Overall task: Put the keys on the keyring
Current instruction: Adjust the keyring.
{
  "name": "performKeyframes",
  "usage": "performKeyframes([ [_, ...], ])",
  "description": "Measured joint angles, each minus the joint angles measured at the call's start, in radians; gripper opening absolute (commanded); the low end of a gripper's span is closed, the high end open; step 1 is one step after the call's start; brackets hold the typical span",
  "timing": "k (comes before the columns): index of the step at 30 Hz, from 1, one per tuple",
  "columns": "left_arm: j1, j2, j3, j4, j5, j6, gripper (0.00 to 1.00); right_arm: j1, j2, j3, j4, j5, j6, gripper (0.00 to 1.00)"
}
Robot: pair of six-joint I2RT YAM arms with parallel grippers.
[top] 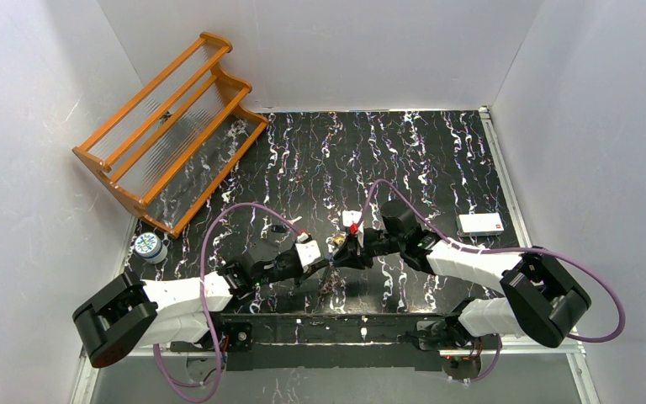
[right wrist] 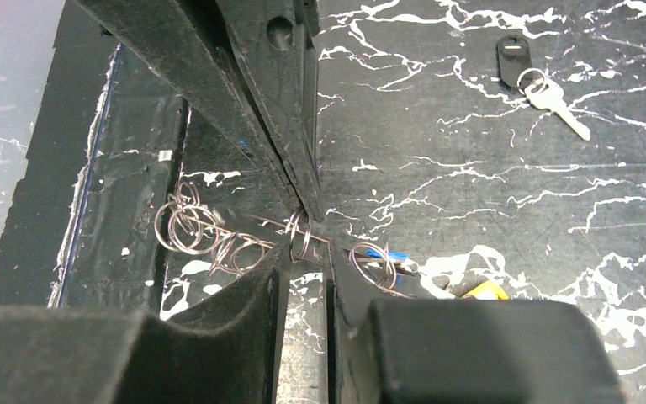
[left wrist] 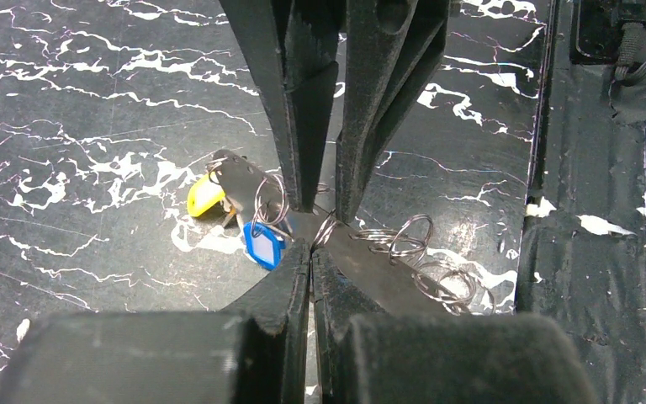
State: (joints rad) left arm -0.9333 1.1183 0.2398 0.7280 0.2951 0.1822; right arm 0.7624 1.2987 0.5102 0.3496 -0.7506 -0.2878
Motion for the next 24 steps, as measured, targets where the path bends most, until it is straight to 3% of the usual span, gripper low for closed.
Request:
performKeyframes([
  [6, 0.000, 0.000, 0.000, -0.001, 0.000, -0.007, 0.00, 0.005, 0.018, -0.001, 0.017, -0.047, 0.001, 0.01],
  [11, 0.000, -0.001, 0.000, -0.003, 0.000, -0.016, 0.02, 0.005, 0.026, 0.003, 0.018, -0.065, 0.000, 0.01],
  [14, 0.000, -0.008, -0.001, -0.007, -0.002, -0.020, 0.34, 0.005, 0.026, 0.014, -0.006, -0.064, -0.009, 0.01],
  [16, 0.000, -0.026, -0.006, -0.014, -0.011, -0.021, 0.43, 0.005, 0.026, 0.036, -0.056, -0.063, -0.027, 0.01],
  [24, 0.000, -0.137, -0.019, -0.091, -0.049, 0.017, 0.38, 0.011, 0.086, 0.234, -0.348, -0.068, -0.133, 0.01],
])
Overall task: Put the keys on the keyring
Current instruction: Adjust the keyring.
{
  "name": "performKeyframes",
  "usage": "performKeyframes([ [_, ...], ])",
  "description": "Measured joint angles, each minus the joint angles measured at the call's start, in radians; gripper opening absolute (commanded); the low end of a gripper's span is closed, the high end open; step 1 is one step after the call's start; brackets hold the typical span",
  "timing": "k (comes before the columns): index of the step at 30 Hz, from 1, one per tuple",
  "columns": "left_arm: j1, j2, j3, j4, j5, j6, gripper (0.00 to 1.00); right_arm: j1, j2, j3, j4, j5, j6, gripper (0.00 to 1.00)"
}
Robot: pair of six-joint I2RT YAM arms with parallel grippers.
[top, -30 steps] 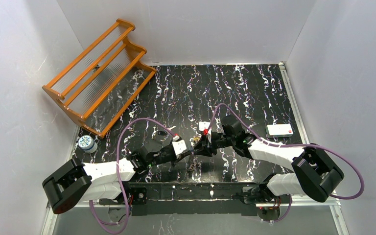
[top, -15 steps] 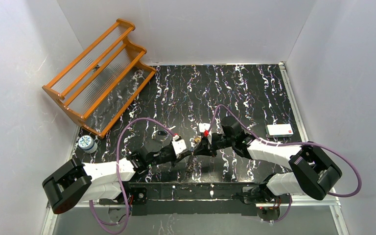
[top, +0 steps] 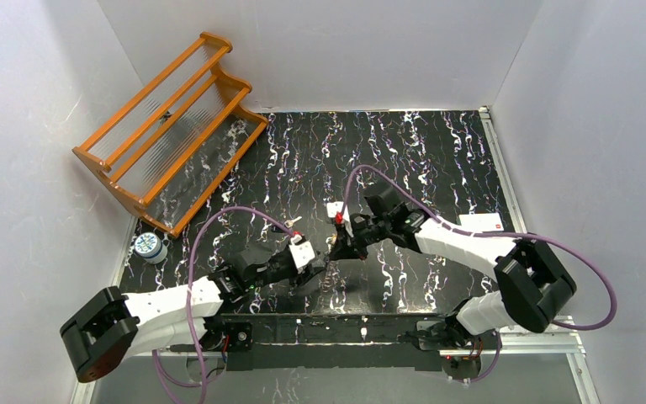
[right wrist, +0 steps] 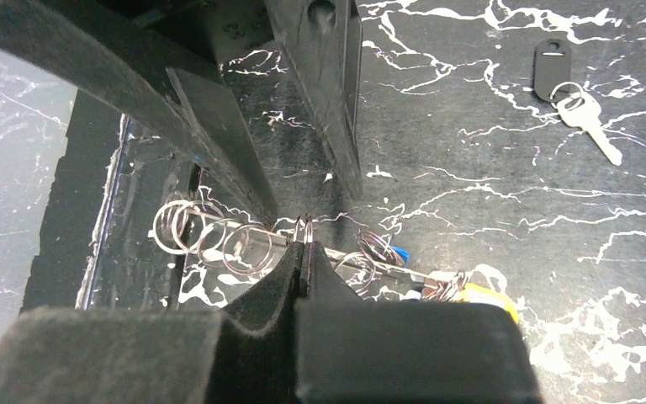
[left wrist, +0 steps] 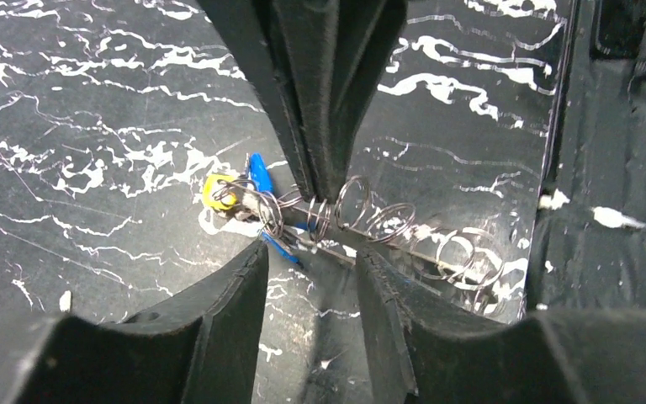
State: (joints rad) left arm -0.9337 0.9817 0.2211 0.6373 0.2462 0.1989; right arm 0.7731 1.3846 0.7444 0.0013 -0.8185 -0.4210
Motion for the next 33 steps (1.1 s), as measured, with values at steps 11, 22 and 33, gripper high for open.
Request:
performKeyframes([
  [11, 0.000, 0.039, 0.040, -0.097, 0.020, 0.055, 0.22, 0.061, 0.079, 0.148, -0.270, 0.031, -0.114, 0.01],
  [22, 0.000, 0.097, 0.076, -0.118, 0.087, 0.070, 0.19, 0.068, 0.079, 0.164, -0.299, 0.050, -0.127, 0.01],
  [33, 0.000, 0.000, 0.102, -0.203, 0.039, 0.097, 0.25, 0.076, 0.034, 0.162, -0.278, 0.156, -0.098, 0.01],
])
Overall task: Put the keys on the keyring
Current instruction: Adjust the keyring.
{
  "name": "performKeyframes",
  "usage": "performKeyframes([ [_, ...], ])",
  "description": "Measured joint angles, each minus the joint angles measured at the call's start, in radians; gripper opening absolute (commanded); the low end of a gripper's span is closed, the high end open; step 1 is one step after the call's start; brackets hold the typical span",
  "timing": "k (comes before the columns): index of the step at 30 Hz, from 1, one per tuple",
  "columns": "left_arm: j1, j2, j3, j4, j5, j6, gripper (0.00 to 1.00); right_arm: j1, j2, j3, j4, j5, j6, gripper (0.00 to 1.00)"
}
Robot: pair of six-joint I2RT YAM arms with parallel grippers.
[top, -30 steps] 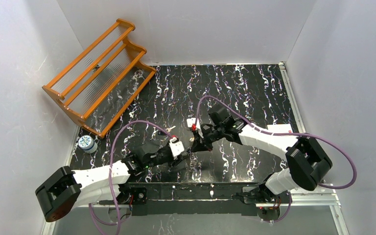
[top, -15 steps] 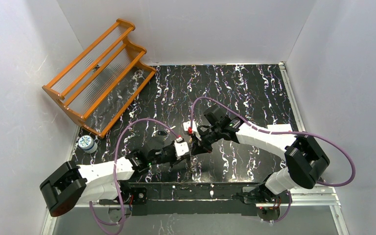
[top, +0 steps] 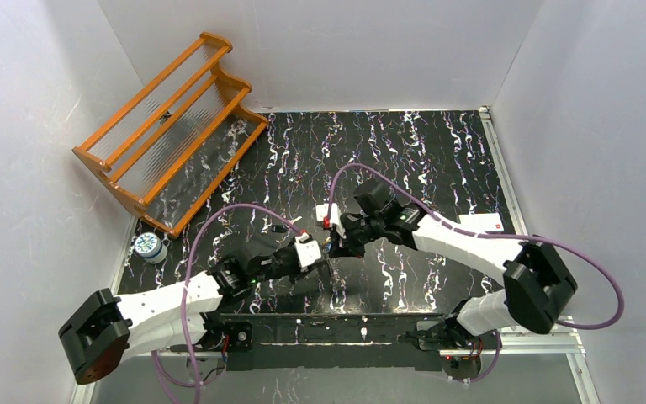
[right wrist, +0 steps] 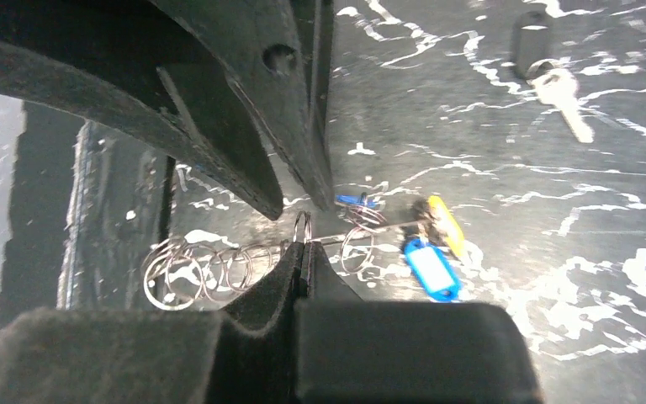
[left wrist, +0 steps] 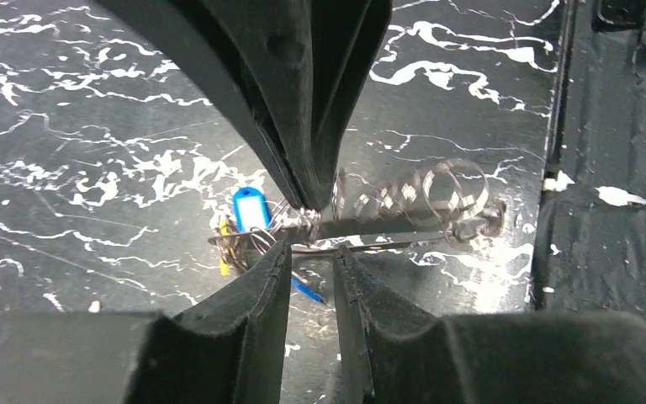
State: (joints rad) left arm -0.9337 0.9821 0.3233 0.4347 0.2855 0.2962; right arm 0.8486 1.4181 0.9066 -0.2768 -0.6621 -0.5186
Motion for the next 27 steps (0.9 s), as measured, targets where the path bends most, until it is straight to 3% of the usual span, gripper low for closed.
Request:
performKeyframes([
  [11, 0.000, -0.062, 0.005, -0.048, -0.096, 0.008, 0.24, 0.018, -0.188, -0.149, 0.230, 0.169, 0.069, 0.01],
  [17, 0.000, -0.063, 0.004, -0.051, -0.106, 0.009, 0.22, 0.108, -0.094, -0.175, 0.236, 0.183, 0.060, 0.01],
  [27, 0.004, -0.109, -0.038, -0.078, -0.034, 0.006, 0.25, 0.122, 0.008, -0.159, 0.284, 0.033, 0.072, 0.01],
])
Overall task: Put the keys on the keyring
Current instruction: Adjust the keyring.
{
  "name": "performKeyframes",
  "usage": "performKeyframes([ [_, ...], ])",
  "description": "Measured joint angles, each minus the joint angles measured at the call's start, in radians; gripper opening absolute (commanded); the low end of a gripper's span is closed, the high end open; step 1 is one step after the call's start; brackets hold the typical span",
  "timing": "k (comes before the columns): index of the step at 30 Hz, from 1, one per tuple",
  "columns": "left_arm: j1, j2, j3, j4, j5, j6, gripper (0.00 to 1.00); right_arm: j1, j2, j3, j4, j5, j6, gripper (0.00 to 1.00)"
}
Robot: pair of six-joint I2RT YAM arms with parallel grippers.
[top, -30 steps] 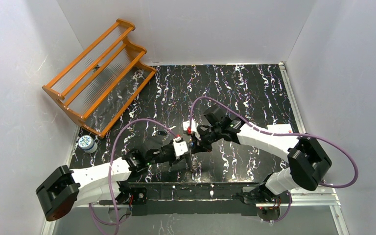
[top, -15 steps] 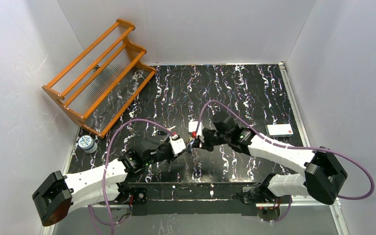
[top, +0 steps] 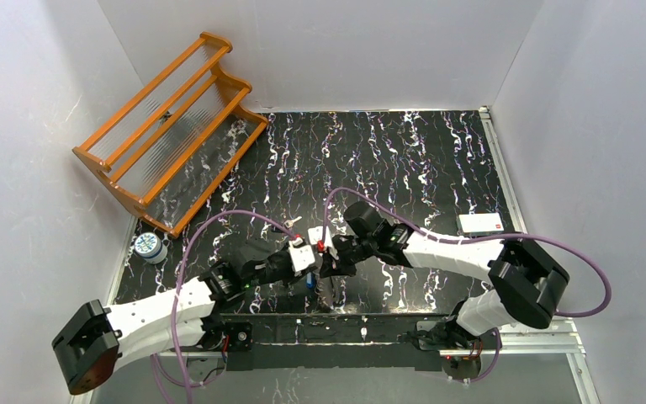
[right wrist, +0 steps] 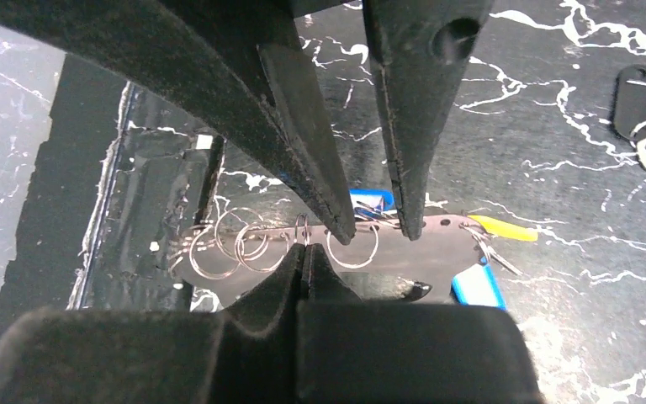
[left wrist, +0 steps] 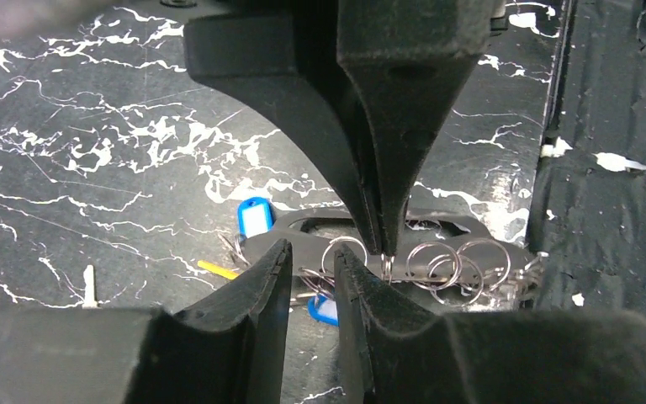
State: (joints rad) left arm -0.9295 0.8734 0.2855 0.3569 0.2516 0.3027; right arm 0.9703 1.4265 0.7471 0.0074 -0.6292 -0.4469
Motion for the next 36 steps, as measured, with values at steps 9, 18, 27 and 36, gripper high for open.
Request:
performKeyframes([
  [9, 0.004, -0.055, -0.001, -0.105, 0.046, 0.010, 0.27, 0.013, 0.022, 0.018, -0.050, -0.016, -0.002, 0.01],
  [18, -0.004, -0.035, 0.009, -0.106, 0.132, -0.012, 0.24, 0.021, 0.040, 0.031, -0.087, 0.030, 0.005, 0.01],
  [27, -0.004, -0.014, -0.011, -0.018, 0.174, -0.074, 0.23, 0.020, 0.040, 0.033, -0.080, 0.036, 0.027, 0.01],
  [36, -0.006, -0.013, -0.043, 0.000, 0.130, -0.092, 0.24, 0.020, 0.038, 0.033, -0.071, 0.041, 0.042, 0.01],
])
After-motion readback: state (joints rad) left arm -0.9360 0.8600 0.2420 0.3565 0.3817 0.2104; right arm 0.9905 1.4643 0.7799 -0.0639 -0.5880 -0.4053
